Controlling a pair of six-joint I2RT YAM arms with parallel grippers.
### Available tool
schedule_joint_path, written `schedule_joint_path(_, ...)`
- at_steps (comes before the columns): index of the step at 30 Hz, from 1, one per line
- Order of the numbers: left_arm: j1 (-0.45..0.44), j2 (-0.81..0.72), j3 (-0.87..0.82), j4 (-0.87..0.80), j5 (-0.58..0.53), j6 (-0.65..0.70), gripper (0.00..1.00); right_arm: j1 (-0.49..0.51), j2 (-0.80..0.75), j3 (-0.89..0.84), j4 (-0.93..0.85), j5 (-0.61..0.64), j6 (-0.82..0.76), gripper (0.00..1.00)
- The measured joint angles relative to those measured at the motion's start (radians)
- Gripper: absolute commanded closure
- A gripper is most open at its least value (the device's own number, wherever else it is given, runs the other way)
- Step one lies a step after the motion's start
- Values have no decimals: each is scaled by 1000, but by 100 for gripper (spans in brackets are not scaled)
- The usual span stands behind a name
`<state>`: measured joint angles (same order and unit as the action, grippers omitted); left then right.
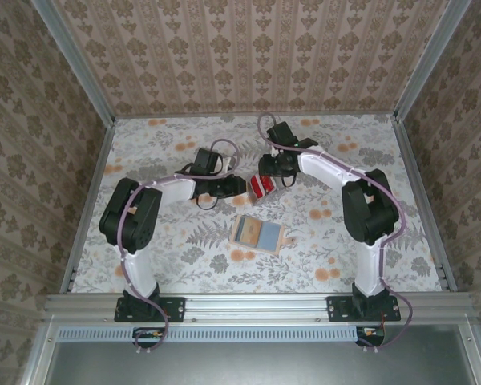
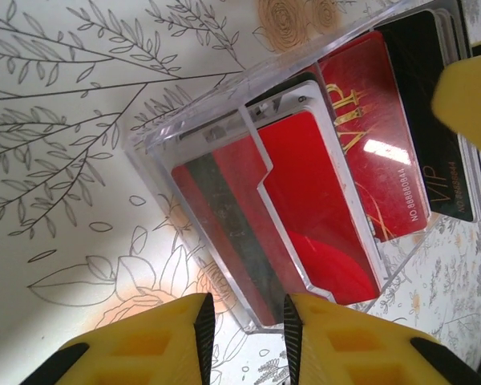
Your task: Put the credit cards into the card holder
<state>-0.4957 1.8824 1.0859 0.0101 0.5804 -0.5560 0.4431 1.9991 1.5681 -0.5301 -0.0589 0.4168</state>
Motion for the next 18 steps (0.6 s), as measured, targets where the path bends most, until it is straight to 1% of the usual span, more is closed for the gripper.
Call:
schedule_joint_path(7,-1,22,4,29,19,-8,69,5,24,31,-48,-1,-18,56)
schedule_joint_path(18,-8,43,7,44,27,-21,69,12,11,33,-58,-6,-21,60)
